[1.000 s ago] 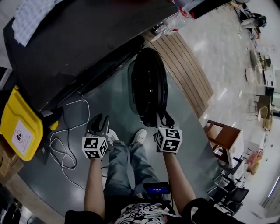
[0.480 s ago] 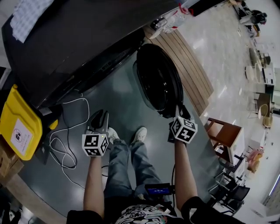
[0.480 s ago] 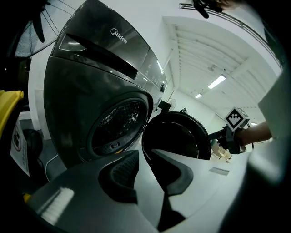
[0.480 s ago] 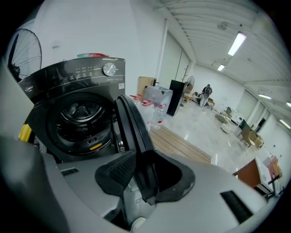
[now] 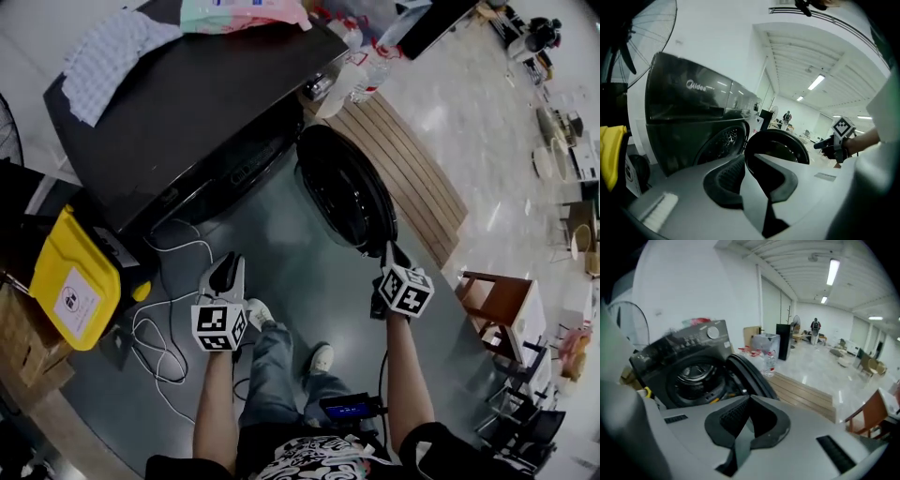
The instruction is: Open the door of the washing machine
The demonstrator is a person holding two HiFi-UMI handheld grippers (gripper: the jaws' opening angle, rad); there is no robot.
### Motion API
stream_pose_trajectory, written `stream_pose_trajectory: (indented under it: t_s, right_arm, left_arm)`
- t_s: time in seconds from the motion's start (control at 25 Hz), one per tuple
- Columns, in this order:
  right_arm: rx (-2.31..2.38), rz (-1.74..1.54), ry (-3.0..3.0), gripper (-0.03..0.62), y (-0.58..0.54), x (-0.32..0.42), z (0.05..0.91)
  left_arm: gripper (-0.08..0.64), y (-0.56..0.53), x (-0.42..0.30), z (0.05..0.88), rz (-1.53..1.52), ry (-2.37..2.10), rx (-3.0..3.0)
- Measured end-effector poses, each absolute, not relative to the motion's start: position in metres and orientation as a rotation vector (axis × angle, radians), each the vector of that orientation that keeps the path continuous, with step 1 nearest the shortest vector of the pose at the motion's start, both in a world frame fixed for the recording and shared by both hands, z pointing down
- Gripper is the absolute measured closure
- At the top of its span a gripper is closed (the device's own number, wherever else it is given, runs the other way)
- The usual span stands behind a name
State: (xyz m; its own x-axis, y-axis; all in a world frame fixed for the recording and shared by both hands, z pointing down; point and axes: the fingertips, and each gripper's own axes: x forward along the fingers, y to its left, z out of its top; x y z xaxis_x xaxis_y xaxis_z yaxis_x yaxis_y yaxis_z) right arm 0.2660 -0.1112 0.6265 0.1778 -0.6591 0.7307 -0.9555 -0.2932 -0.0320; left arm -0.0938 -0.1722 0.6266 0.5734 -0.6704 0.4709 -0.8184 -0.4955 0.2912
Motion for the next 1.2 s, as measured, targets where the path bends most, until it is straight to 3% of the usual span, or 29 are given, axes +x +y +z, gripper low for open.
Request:
stream_pose_trajectory:
  t_s: [0.2, 0.36, 0.64, 1.2]
  right_arm:
    - [1.939, 0.893, -1.852, 0.589, -0.08, 0.211, 0.568]
    - [1.804, 0.808, -2.073, 0.589, -0.022, 0.18, 0.505]
    - [1.751, 0.586, -2.323, 0.589, 0.096, 0.196, 0.401]
    - [1.749, 0.493, -2.383, 0.589, 0.183, 0.199, 0.351]
  left_arm:
    - [0.554, -0.155, -0.077, 0.544, 0.34, -1.344, 2.407]
    - [0.558, -0.097, -0.053, 0.477, 0.338, -1.437, 2.462]
    - [0.56, 0.055, -0.011, 0.395, 0.24, -1.487, 2.399]
    - [0.559, 0.159, -0.001, 0.339, 0.133, -1.63, 2.398]
